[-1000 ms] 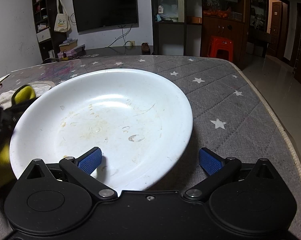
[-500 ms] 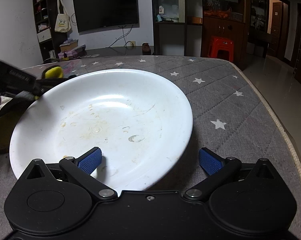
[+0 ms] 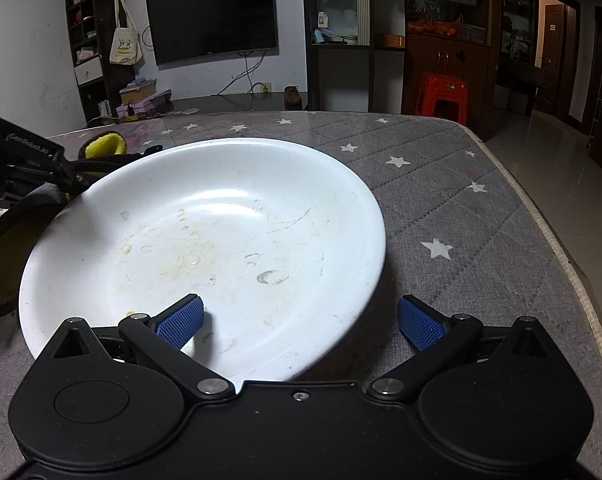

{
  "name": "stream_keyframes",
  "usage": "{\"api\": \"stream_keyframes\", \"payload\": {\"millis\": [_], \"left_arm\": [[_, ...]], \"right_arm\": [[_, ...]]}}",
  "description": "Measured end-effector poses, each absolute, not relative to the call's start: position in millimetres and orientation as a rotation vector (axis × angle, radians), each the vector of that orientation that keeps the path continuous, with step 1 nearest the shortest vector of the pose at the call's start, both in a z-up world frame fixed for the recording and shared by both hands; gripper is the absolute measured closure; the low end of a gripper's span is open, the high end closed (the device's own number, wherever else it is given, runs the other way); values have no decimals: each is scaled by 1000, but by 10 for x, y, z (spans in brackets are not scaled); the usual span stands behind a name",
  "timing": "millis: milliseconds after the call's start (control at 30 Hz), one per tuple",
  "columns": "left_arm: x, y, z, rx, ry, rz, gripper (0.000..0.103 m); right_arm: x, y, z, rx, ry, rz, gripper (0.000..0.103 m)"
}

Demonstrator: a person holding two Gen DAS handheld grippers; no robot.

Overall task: Clean bowl
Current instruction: 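Wipe the bowl again with the cloth held in the left gripper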

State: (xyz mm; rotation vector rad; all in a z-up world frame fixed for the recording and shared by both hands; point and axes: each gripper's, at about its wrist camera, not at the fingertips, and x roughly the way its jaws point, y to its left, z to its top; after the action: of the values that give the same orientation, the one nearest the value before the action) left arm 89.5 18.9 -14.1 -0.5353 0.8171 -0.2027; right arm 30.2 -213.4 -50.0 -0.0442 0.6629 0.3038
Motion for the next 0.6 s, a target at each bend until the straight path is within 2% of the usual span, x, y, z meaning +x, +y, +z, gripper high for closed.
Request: {"api": "stream_keyframes", "payload": {"millis": [200, 600], "left_arm": [[741, 238, -190, -588, 826, -217, 88], [1068, 238, -217, -611, 824, -205, 88]], "right_arm": [[298, -2137, -500, -44, 663, 304, 0], [300, -2141, -501, -44, 662, 304, 0]]}}
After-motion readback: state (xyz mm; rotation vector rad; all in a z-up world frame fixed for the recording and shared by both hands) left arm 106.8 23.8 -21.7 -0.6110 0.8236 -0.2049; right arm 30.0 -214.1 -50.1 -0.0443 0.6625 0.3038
